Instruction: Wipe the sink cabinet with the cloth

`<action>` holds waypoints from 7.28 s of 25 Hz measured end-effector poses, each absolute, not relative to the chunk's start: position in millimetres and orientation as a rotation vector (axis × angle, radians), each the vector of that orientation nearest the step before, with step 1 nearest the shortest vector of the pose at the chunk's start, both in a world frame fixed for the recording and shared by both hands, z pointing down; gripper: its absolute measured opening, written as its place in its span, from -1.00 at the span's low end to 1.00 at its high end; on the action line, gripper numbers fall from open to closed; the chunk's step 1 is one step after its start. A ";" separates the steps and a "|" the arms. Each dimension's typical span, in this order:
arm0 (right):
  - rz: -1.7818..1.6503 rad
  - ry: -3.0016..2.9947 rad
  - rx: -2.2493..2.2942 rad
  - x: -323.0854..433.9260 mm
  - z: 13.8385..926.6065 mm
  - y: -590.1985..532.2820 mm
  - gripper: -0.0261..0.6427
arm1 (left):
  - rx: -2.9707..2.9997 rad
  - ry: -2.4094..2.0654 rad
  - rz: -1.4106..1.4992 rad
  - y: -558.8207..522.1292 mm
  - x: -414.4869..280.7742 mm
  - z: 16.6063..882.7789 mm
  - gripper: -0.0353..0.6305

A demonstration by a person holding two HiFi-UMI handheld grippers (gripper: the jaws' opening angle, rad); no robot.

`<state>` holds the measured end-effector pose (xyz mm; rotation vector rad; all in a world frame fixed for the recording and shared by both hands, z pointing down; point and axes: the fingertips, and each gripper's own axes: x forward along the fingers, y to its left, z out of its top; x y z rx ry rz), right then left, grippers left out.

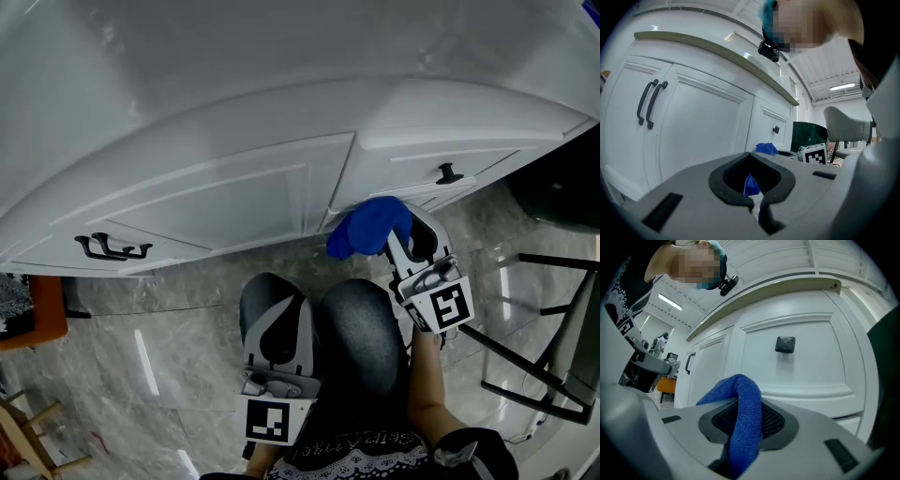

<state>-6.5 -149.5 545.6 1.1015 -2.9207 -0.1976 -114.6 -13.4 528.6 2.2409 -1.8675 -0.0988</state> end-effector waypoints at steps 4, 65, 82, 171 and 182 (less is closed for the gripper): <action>-0.183 -2.890 1.167 6.0 545.9 -154.5 -0.58 | 2.237 -1.863 -0.104 -14.3 -115.1 529.4 -0.88; -0.075 -2.615 1.556 97.8 576.6 -158.4 -0.58 | 2.310 -1.685 -0.155 -6.4 -92.9 517.9 -0.88; 0.047 -2.939 0.995 -40.0 597.9 -107.9 -0.58 | 2.281 -1.759 -0.097 2.3 -100.6 525.9 -0.88; 0.079 -2.672 1.533 113.0 632.9 -137.6 -0.58 | 2.274 -1.723 -0.132 7.5 -95.5 535.8 -0.88; 0.180 -2.840 1.006 -23.3 683.2 -122.4 -0.58 | 2.265 -1.767 -0.122 10.0 -102.3 531.7 -0.88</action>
